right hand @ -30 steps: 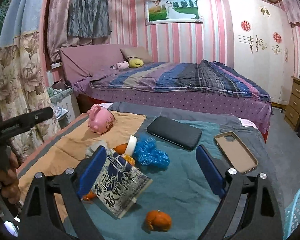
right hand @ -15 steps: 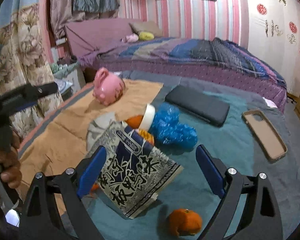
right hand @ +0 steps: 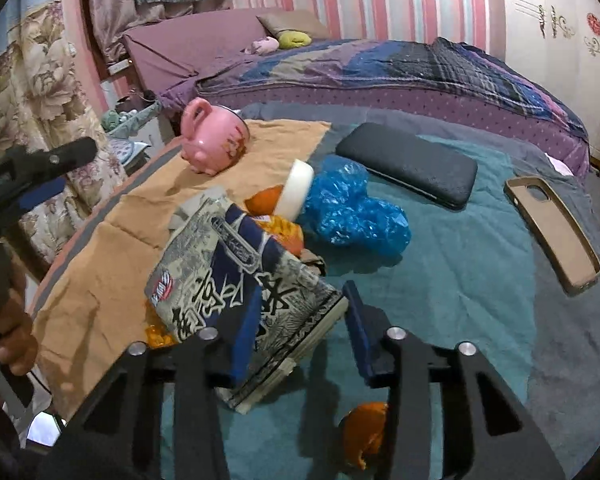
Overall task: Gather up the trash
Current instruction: 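Grasp the black-and-white printed snack bag with the right tool while the left tool approaches the orange snack bag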
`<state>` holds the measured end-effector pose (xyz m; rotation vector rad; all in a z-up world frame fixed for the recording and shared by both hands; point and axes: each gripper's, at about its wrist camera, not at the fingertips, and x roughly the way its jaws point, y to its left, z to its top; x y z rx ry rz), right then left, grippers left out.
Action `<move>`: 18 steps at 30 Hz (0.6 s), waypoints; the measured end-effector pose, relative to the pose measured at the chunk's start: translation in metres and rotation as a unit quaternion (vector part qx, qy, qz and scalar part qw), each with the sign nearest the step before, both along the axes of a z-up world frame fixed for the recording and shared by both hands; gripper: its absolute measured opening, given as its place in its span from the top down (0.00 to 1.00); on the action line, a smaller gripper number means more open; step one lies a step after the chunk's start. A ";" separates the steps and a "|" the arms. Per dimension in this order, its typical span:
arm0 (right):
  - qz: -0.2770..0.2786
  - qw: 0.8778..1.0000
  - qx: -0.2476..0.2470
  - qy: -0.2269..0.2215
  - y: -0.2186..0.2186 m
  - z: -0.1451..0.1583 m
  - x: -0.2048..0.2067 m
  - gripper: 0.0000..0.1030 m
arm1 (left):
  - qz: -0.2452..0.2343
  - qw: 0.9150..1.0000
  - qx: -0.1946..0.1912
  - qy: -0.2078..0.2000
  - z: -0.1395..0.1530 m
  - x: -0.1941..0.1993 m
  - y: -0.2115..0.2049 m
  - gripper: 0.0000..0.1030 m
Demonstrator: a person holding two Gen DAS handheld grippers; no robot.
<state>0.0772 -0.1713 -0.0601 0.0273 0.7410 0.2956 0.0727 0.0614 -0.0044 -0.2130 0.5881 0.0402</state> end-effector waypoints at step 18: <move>0.019 0.991 0.053 -0.124 -0.023 0.058 -0.037 0.99 | 0.011 1.000 0.001 -0.003 0.004 -0.002 0.006 0.06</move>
